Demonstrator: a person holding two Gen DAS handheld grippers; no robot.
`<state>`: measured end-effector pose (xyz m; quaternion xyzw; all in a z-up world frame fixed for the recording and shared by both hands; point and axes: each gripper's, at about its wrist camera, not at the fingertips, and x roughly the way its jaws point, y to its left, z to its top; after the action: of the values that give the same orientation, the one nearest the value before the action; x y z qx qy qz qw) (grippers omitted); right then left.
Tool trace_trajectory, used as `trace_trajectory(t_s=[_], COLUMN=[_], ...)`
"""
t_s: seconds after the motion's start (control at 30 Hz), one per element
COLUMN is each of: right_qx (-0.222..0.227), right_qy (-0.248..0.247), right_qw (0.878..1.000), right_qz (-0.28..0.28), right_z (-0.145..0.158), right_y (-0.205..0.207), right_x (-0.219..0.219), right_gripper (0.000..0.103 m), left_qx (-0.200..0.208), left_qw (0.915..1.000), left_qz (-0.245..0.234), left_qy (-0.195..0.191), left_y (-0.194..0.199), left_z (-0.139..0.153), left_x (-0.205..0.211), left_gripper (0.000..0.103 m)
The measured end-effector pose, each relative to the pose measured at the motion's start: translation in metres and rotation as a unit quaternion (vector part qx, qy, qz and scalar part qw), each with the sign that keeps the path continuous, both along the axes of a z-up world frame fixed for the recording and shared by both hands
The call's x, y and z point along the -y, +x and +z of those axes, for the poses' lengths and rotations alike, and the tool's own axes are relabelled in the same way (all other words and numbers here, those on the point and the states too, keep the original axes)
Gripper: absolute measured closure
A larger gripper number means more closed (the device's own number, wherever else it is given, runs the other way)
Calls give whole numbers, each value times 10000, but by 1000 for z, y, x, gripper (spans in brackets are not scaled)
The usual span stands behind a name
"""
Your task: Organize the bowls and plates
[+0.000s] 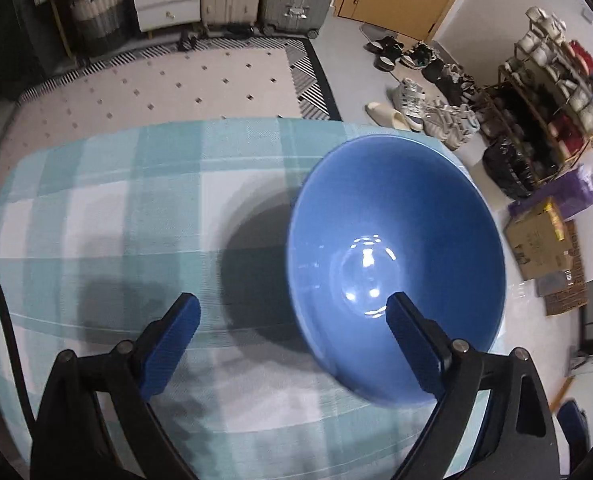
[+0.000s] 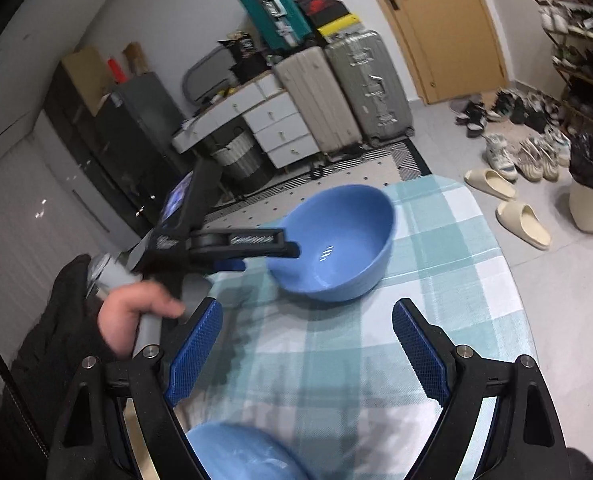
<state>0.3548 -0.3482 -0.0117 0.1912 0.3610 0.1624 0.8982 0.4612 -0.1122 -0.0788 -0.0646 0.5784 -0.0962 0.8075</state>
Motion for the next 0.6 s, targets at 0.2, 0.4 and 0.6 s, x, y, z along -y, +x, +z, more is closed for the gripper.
trace_trajectory(t_s=[0.2,0.4,0.6], right_qx=[-540,-806,-874], right_qy=[188,313,318], right_qw=[9981,9959,9953], right_qz=[-216,-277,-266], right_z=[-24,-42,-48], right_y=[41,54,49], right_x=[16,18,19], right_gripper=[15,15,15], left_qx=[-202,-385,-409], left_qw=[9996,9990,9985], left_qz=[-3,75,161], left_qy=[-193,-223,-316], left_y=[7,8,6], left_z=[-13,-22,-28], left_x=[6,6,5], left_gripper=[22,60,88])
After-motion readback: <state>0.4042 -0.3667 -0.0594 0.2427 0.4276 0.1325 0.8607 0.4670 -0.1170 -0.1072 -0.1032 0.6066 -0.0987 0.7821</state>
